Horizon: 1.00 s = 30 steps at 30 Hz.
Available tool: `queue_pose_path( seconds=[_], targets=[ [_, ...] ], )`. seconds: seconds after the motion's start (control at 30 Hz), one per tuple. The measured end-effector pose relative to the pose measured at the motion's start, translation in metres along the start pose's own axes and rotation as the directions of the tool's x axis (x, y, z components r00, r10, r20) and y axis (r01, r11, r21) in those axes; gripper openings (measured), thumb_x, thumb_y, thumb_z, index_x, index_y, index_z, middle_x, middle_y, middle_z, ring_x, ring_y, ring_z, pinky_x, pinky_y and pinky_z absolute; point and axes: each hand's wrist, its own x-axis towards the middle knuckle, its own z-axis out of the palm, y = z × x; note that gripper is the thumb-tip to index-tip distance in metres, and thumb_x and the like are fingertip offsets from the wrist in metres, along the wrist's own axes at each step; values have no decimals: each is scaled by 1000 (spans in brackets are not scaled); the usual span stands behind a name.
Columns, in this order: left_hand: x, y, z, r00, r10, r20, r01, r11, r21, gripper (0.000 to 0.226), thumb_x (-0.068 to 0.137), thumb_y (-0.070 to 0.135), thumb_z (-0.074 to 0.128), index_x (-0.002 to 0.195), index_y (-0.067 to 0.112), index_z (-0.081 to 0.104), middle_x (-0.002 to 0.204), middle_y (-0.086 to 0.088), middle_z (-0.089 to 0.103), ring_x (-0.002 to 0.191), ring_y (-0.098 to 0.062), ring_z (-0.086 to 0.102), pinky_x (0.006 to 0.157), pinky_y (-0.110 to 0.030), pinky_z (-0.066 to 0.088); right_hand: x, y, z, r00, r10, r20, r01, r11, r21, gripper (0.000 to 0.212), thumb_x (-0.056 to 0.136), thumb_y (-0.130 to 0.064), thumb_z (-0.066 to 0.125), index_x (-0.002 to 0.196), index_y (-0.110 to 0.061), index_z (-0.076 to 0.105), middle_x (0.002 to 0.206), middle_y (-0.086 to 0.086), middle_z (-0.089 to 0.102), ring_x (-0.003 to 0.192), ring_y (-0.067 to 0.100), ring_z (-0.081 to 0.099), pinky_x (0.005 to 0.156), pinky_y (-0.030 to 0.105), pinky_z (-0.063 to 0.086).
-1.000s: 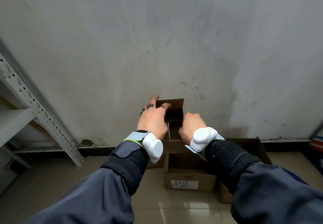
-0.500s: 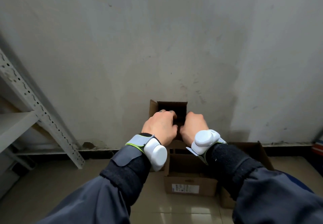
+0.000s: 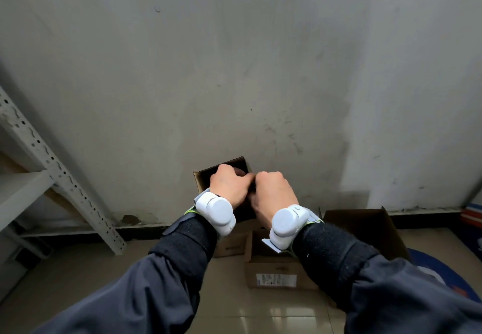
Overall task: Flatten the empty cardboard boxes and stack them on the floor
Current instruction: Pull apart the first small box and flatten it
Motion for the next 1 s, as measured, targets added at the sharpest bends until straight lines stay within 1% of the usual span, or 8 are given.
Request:
queue_pose_path(
  seconds=[0.1,0.17,0.27,0.43,0.6,0.8,0.9,1.0],
  targets=[
    [4,-7,-4,999,-8,-39,11,997,75,32,88,22,60,61,6,58,80,-25,64,89,-45,54,73,-36,48,1,-1,6,999,-25,19,25,999,48,19,89,-29,56,83,-11,54,94,12,65,82,35,61,60,33,44],
    [12,-11,-9,999,-16,-41,19,998,64,19,92,18,53,82,10,67,98,-22,70,98,-42,61,86,-37,50,4,1,5,1000,-10,1,10,997,77,32,91,-46,55,91,-14,60,95,7,66,84,31,61,65,32,47],
    [26,-21,-15,1000,-19,-19,19,999,-36,28,98,17,44,118,12,63,111,-13,70,102,-35,66,95,-45,54,12,14,0,996,61,-69,-52,992,119,42,92,-52,55,110,-14,59,112,8,59,102,30,61,81,35,49],
    [46,-42,-18,998,-63,6,63,971,-233,37,82,33,42,109,24,65,108,-13,72,103,-37,67,95,-54,55,17,34,-3,990,133,47,-140,973,186,59,90,-61,50,134,-21,47,130,10,50,115,33,57,92,38,46],
    [46,-44,-25,981,-190,-35,164,914,-371,41,84,29,41,113,21,68,105,-12,73,101,-37,68,95,-54,55,14,28,-10,999,23,-26,-12,934,358,37,95,-41,48,132,-35,47,122,11,55,113,31,55,92,35,43],
    [44,-45,-22,974,-225,33,218,880,-423,40,90,21,44,119,13,69,110,-15,72,103,-36,68,97,-52,54,12,23,-15,998,49,27,-56,902,427,77,84,-38,59,151,-29,22,135,10,53,120,29,53,92,33,45],
    [57,-60,-17,974,-218,56,223,895,-387,48,81,25,43,119,14,70,110,-13,74,101,-35,70,95,-51,55,12,21,-15,994,80,72,-104,882,459,80,81,-46,61,149,-30,23,122,8,61,107,27,60,89,33,49],
    [64,-66,-13,974,-224,40,224,912,-345,52,82,33,41,125,16,65,116,-14,71,106,-36,66,100,-51,52,10,19,-14,992,99,79,-124,894,430,76,83,-38,59,149,-27,22,117,12,59,104,31,58,84,33,49]
  ],
)
